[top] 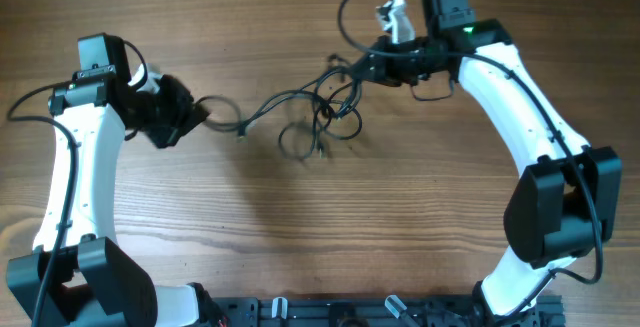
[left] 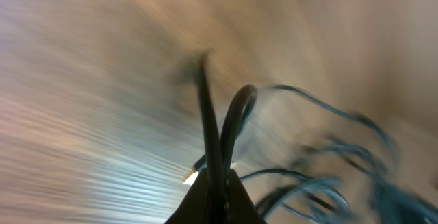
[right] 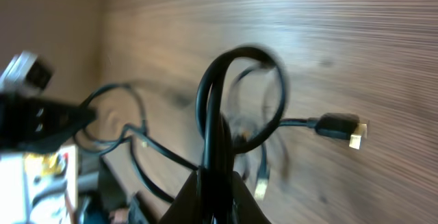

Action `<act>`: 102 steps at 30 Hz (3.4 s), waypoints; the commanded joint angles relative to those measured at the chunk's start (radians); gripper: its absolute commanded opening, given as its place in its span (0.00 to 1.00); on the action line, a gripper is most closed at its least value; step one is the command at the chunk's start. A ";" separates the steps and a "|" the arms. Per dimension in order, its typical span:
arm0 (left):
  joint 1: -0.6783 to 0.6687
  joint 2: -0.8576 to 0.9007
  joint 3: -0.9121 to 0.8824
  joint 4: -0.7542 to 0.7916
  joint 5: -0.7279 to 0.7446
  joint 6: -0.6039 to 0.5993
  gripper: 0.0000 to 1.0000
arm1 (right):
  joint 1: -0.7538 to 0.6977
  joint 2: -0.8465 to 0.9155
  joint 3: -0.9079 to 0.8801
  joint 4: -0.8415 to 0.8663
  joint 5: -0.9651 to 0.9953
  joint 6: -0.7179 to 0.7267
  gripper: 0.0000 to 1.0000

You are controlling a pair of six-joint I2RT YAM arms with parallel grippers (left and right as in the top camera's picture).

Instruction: Untangle cables

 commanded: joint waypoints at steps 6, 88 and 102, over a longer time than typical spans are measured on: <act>0.013 -0.011 0.007 -0.061 -0.343 -0.054 0.04 | 0.000 0.003 0.002 -0.070 0.261 0.054 0.04; -0.856 0.330 -0.216 0.441 -0.829 0.135 0.44 | -0.224 -0.132 0.080 -0.248 0.229 -0.103 0.59; -0.840 0.262 -0.116 0.278 -0.723 0.183 0.04 | -0.223 -0.132 0.080 -0.248 0.228 -0.103 0.63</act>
